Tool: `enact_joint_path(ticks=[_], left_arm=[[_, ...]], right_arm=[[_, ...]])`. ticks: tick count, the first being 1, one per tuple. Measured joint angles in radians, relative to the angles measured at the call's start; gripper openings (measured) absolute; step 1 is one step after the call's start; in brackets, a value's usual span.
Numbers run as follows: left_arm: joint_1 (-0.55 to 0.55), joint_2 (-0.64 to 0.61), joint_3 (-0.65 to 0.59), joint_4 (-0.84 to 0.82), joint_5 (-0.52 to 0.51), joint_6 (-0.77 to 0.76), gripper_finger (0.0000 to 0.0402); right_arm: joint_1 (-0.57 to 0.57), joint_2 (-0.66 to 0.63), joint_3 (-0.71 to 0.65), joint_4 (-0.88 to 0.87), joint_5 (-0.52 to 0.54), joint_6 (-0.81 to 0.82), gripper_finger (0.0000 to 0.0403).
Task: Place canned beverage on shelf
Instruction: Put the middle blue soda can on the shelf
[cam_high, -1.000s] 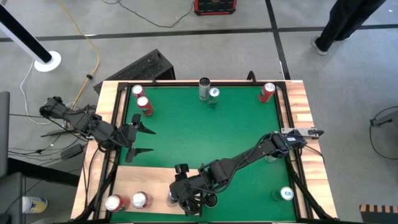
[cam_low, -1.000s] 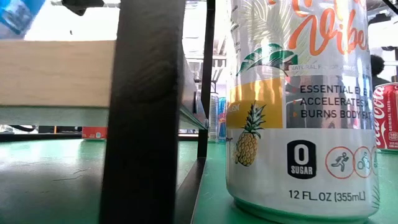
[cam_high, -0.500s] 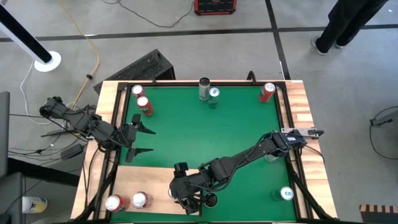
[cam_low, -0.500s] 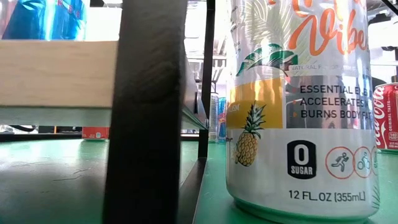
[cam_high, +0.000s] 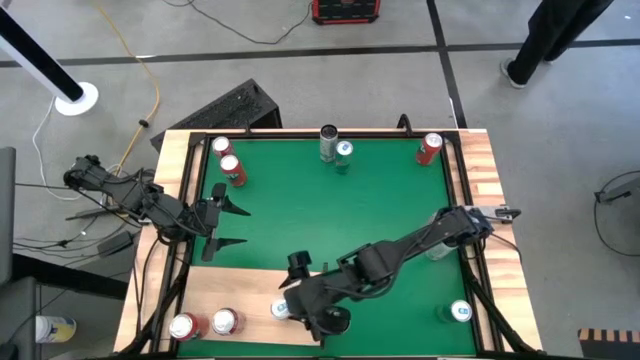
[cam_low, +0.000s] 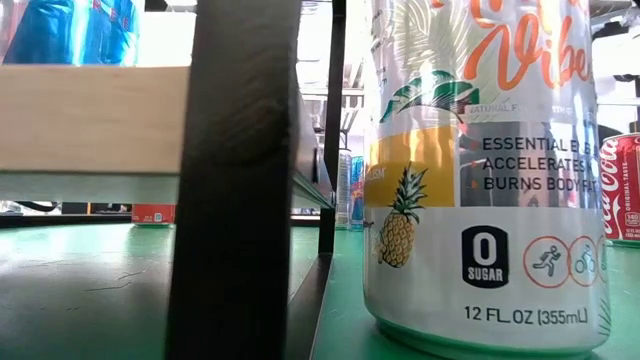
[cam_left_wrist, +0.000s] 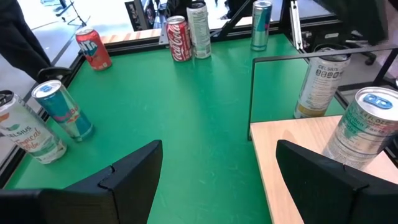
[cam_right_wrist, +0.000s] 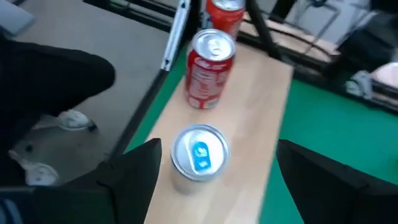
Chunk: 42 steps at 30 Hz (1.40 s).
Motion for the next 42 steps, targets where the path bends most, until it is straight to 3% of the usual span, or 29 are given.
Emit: enact_joint_path(ticks=[6,10,13,19,34,42], left_arm=[[0.000,0.000,0.000,-0.001,0.002,-0.014,0.0300],[0.000,0.000,0.000,-0.003,0.002,-0.015,0.0300],[0.000,0.000,0.000,-0.008,0.001,-0.015,0.0300],[0.000,0.000,0.000,-0.024,-0.001,-0.030,0.0300],[0.000,0.000,0.000,-0.022,-0.004,-0.052,0.0300],[0.000,0.000,0.000,-0.021,-0.004,-0.052,0.0300]], right_arm=[[-0.015,0.010,-0.003,-0.045,0.064,0.035,0.0312],[-0.021,0.038,-0.011,-0.064,0.155,0.044,0.0260],[-0.019,0.033,-0.010,-0.068,0.179,0.063,0.0194],[-0.019,0.036,-0.016,-0.099,0.147,0.034,0.0024],[-0.031,0.036,-0.142,-0.012,0.079,0.056,0.0016],[-0.021,0.035,-0.145,0.010,0.044,0.062,0.0016]])
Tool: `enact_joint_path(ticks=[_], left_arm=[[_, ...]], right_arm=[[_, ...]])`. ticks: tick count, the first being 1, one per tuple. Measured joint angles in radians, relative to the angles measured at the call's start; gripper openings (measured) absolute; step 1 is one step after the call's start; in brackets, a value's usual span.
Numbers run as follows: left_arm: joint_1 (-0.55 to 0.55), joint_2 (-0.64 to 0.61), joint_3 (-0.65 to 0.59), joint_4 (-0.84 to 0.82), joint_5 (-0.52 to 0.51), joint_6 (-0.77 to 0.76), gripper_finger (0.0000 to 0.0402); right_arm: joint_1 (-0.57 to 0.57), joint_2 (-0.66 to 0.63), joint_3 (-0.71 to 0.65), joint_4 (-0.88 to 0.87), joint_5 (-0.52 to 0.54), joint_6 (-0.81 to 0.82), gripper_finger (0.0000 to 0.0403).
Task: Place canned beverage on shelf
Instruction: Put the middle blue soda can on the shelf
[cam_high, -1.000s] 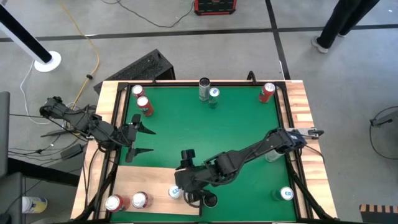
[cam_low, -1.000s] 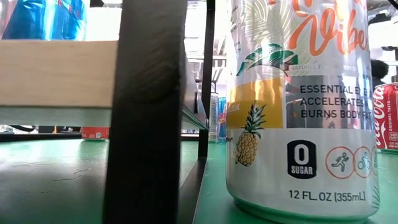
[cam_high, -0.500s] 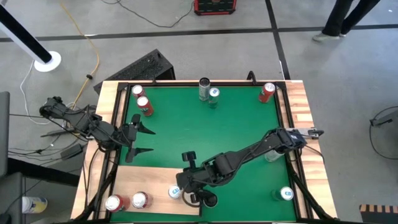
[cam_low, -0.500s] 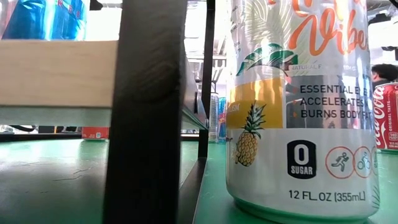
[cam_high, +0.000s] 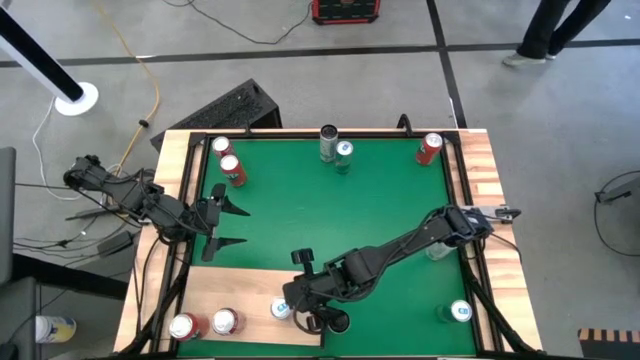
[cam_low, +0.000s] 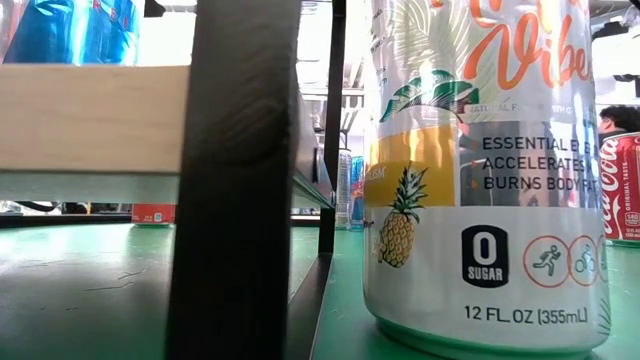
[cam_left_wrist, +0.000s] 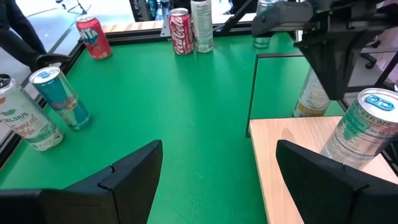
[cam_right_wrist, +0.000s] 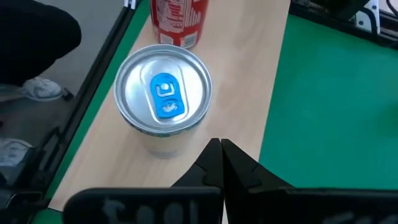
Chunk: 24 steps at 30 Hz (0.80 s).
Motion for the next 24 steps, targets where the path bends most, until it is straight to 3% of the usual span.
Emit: enact_joint_path(ticks=[24], left_arm=[[0.000,0.000,0.000,-0.001,0.000,-0.003,0.0300]], right_arm=[[-0.002,0.036,0.000,0.059,-0.137,-0.023,0.0016]])
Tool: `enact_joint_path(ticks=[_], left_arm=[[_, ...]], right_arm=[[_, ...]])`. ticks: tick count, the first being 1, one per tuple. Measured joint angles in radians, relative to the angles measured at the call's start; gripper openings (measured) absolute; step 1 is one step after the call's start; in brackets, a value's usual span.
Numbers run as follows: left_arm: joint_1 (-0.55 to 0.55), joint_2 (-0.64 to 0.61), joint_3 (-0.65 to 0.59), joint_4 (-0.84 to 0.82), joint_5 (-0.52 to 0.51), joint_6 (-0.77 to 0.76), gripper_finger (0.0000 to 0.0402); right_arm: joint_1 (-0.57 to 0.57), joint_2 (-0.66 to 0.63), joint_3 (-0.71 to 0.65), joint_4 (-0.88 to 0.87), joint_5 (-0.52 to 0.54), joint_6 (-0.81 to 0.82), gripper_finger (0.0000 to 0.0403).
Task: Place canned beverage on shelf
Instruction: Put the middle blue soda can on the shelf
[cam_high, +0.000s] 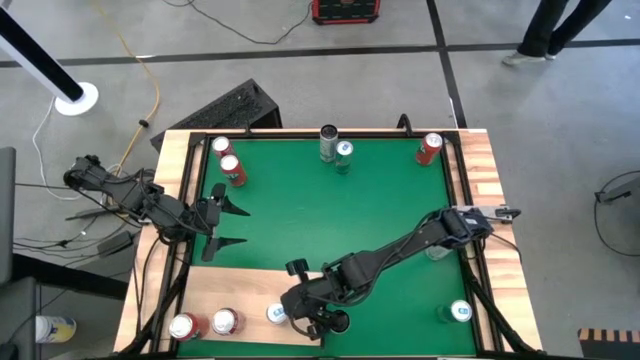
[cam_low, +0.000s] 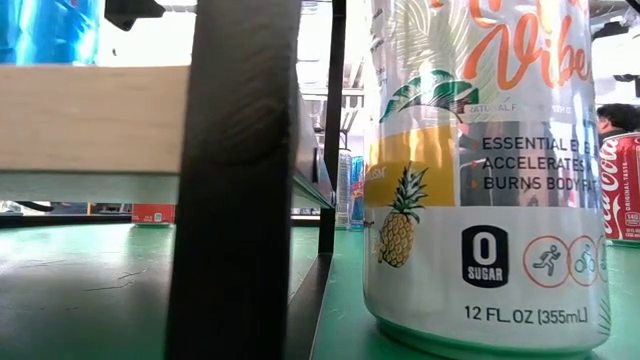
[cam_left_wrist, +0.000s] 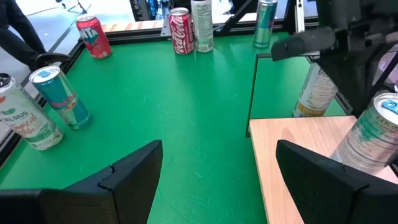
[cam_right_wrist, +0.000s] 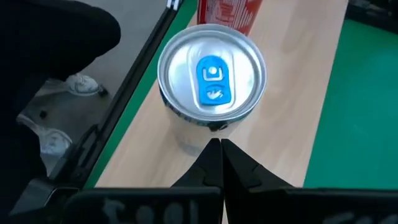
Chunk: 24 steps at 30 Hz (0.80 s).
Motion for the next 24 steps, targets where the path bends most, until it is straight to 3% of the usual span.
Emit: enact_joint_path(ticks=[24], left_arm=[[0.000,0.000,0.000,0.000,0.003,-0.003,0.0300]], right_arm=[[-0.011,0.000,0.000,0.060,-0.043,-0.033,0.0019]])
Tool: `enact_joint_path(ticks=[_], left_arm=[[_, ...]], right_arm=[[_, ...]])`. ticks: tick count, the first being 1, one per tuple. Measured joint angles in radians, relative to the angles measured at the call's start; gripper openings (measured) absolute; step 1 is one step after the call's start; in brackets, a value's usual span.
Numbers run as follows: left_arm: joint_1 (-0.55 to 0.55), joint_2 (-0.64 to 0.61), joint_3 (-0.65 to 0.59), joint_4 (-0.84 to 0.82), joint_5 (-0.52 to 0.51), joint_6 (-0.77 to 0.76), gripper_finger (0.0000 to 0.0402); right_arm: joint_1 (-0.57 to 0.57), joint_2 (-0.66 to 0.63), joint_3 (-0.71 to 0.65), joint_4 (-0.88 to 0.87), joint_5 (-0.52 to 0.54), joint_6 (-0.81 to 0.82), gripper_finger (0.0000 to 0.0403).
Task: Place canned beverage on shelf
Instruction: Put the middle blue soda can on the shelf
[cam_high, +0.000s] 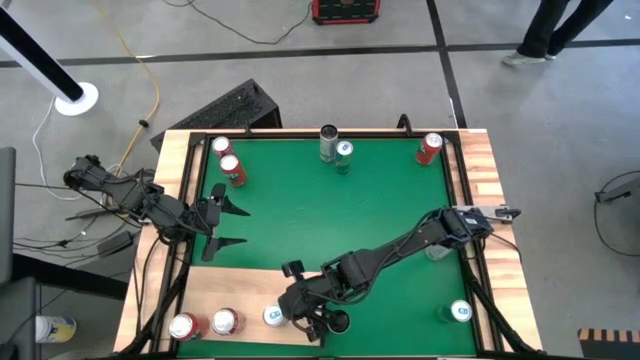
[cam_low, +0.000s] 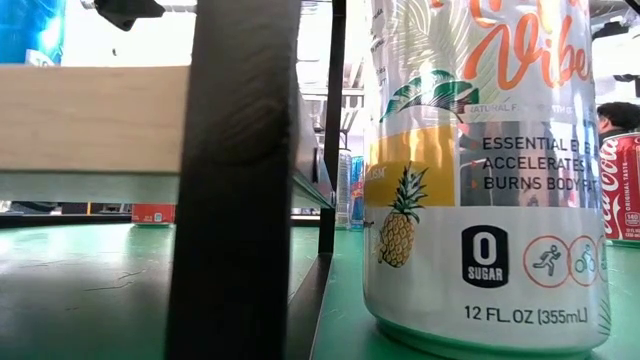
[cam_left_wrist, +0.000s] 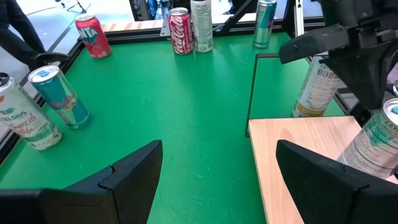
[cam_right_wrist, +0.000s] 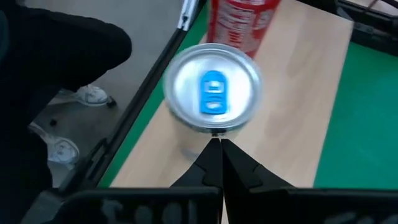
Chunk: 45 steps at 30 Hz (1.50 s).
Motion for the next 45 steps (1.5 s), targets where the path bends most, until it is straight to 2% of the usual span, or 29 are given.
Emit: enact_joint_path(ticks=[7,13,26,31,45], left_arm=[[0.000,0.000,0.000,0.000,0.001,0.000,0.0300],[0.000,0.000,0.000,-0.006,0.003,0.000,0.0300],[0.000,0.000,0.000,-0.006,0.003,0.000,0.0300],[0.000,0.000,0.000,-0.007,0.007,-0.001,0.0300],[0.000,0.000,0.000,-0.007,0.007,-0.009,0.0300]], right_arm=[[-0.024,0.000,0.000,0.010,0.022,0.001,0.0019],[-0.016,0.000,0.000,0.046,-0.052,-0.008,0.0019],[-0.015,0.000,0.000,0.055,-0.056,-0.016,0.0019],[-0.014,0.013,0.001,0.083,-0.104,-0.022,0.0019],[-0.008,0.012,0.001,0.103,-0.135,-0.023,0.0019]])
